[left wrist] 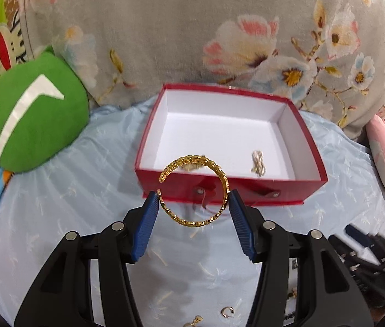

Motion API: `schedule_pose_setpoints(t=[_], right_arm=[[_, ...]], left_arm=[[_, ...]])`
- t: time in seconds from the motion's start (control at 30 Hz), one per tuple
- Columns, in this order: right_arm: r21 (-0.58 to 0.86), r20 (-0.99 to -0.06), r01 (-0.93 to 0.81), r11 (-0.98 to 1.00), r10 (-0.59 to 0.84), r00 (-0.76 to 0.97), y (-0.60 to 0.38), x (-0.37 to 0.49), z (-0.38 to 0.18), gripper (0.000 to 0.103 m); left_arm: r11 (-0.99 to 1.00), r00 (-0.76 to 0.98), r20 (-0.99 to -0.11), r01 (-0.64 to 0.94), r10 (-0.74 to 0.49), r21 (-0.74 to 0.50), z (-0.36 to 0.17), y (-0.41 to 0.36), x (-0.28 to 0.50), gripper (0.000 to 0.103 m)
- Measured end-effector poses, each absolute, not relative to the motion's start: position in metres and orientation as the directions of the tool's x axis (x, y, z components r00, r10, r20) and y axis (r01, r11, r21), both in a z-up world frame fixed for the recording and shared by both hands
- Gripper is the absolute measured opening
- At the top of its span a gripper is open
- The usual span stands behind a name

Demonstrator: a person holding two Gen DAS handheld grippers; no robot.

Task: Organize jewelry
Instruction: 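Carry the gold bangle and silver watch over the red box with both tools, then open both tools to drop the bangle and silver watch into the box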

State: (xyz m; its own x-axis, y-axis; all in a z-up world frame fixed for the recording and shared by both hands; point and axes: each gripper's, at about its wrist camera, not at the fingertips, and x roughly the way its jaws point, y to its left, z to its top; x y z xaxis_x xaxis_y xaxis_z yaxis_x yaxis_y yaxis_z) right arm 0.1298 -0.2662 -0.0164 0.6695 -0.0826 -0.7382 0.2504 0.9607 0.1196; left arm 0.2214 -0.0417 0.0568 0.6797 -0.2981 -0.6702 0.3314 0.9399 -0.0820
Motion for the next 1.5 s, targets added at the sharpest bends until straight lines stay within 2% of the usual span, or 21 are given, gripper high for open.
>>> schedule_pose_setpoints(t=[0.2, 0.27, 0.33, 0.47, 0.6, 0.8, 1.13, 1.3, 1.5], right_arm=[[0.125, -0.794, 0.279, 0.952, -0.073, 0.604, -0.27, 0.148, -0.059, 0.049], [0.127, -0.808, 0.279, 0.952, -0.064, 0.586, -0.268, 0.154, -0.069, 0.041], [0.127, -0.816, 0.28, 0.951, -0.061, 0.575, -0.267, 0.156, -0.076, 0.021], [0.119, -0.81, 0.274, 0.954, -0.066, 0.582, -0.265, 0.153, -0.074, 0.01], [0.13, -0.785, 0.256, 0.958, -0.058, 0.616, -0.261, 0.153, -0.06, 0.009], [0.132, -0.687, 0.201, 0.971, -0.056, 0.725, -0.254, 0.159, 0.001, 0.008], [0.118, -0.566, 0.099, 0.988, -0.015, 0.825, -0.259, 0.241, 0.087, 0.008], [0.104, -0.571, 0.091, 0.99, -0.016, 0.821, -0.267, 0.302, 0.089, 0.008], [0.114, -0.625, 0.108, 0.988, -0.013, 0.78, -0.275, 0.356, 0.064, 0.008]], left_arm=[[0.935, 0.635, -0.709, 0.34, -0.307, -0.1, 0.03, -0.05, 0.214, 0.052], [0.934, 0.627, -0.716, 0.343, -0.308, -0.101, 0.025, -0.052, 0.212, 0.052], [0.934, 0.621, -0.721, 0.344, -0.306, -0.101, 0.021, -0.052, 0.212, 0.052], [0.935, 0.615, -0.729, 0.341, -0.302, -0.099, 0.016, -0.052, 0.215, 0.052], [0.934, 0.618, -0.725, 0.342, -0.304, -0.101, 0.017, -0.052, 0.218, 0.052], [0.935, 0.653, -0.696, 0.346, -0.298, -0.076, 0.034, -0.055, 0.232, 0.052], [0.936, 0.746, -0.598, 0.351, -0.294, -0.023, 0.084, -0.083, 0.299, 0.052], [0.94, 0.771, -0.576, 0.342, -0.272, 0.013, 0.088, -0.106, 0.345, 0.052], [0.949, 0.763, -0.602, 0.314, -0.236, 0.026, 0.072, -0.127, 0.395, 0.052]])
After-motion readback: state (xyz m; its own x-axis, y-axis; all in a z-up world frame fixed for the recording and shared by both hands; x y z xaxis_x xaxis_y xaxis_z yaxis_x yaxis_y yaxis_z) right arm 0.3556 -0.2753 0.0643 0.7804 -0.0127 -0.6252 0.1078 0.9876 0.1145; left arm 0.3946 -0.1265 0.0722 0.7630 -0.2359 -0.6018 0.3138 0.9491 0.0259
